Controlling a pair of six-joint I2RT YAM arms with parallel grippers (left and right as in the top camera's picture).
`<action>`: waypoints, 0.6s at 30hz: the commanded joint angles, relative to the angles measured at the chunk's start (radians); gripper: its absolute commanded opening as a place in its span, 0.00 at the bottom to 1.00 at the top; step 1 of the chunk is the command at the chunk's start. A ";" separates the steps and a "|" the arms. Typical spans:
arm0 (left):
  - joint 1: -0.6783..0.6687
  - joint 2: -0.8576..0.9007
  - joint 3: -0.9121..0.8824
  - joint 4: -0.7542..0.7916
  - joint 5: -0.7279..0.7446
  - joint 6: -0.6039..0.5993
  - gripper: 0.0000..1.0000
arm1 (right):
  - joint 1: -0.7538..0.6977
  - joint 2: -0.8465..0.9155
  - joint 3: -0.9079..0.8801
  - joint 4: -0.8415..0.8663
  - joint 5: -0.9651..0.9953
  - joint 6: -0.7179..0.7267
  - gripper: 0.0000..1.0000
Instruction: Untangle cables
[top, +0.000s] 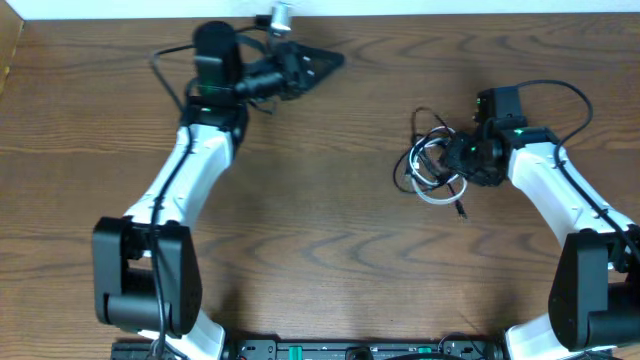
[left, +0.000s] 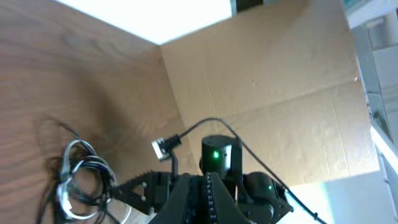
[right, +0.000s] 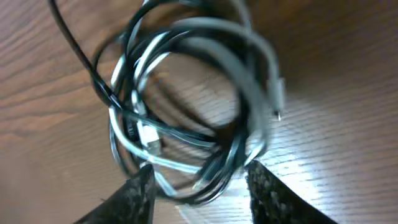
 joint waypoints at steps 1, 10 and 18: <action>0.014 -0.027 0.023 -0.013 0.025 0.040 0.07 | 0.008 0.005 -0.001 -0.003 -0.132 -0.163 0.37; -0.102 -0.027 0.022 -0.409 -0.147 0.394 0.07 | -0.033 -0.069 0.032 -0.039 -0.163 -0.171 0.42; -0.329 0.027 0.023 -0.581 -0.611 0.586 0.17 | -0.206 -0.206 0.080 -0.120 -0.164 -0.125 0.50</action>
